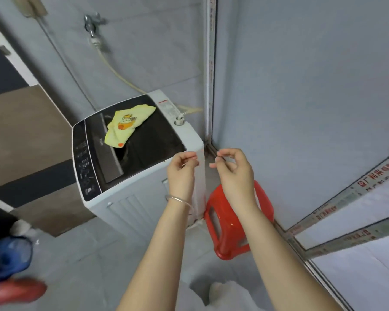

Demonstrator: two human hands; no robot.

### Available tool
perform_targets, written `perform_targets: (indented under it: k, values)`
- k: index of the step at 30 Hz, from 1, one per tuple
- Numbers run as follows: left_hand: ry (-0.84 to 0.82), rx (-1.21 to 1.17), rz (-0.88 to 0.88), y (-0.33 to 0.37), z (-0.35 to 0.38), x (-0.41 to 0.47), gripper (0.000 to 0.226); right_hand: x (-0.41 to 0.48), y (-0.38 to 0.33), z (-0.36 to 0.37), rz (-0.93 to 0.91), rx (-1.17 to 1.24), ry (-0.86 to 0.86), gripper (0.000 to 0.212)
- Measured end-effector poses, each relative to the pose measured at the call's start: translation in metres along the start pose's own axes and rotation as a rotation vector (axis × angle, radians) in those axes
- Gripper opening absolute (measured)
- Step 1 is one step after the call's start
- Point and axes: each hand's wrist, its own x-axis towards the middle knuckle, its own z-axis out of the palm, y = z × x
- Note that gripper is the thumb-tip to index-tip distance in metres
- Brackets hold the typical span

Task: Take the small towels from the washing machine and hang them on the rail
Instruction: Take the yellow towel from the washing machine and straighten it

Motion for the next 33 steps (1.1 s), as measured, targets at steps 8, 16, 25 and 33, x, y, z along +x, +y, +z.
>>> perform_targets:
  k: [8, 16, 25, 33]
  values:
    - [0.184, -0.019, -0.01, 0.003, -0.041, 0.055, 0.023, 0.032, 0.002, 0.06, -0.015, -0.02, -0.16, 0.028]
    - [0.152, 0.027, -0.021, 0.01, -0.077, 0.149, 0.022, 0.085, 0.015, 0.151, 0.022, -0.072, -0.23, 0.015]
    - [0.161, 0.078, -0.085, 0.017, -0.147, 0.278, 0.02, 0.151, 0.022, 0.273, 0.047, -0.223, -0.236, 0.022]
    - [0.177, 0.289, -0.105, 0.007, -0.187, 0.357, 0.022, 0.192, 0.041, 0.345, 0.107, -0.338, -0.278, 0.024]
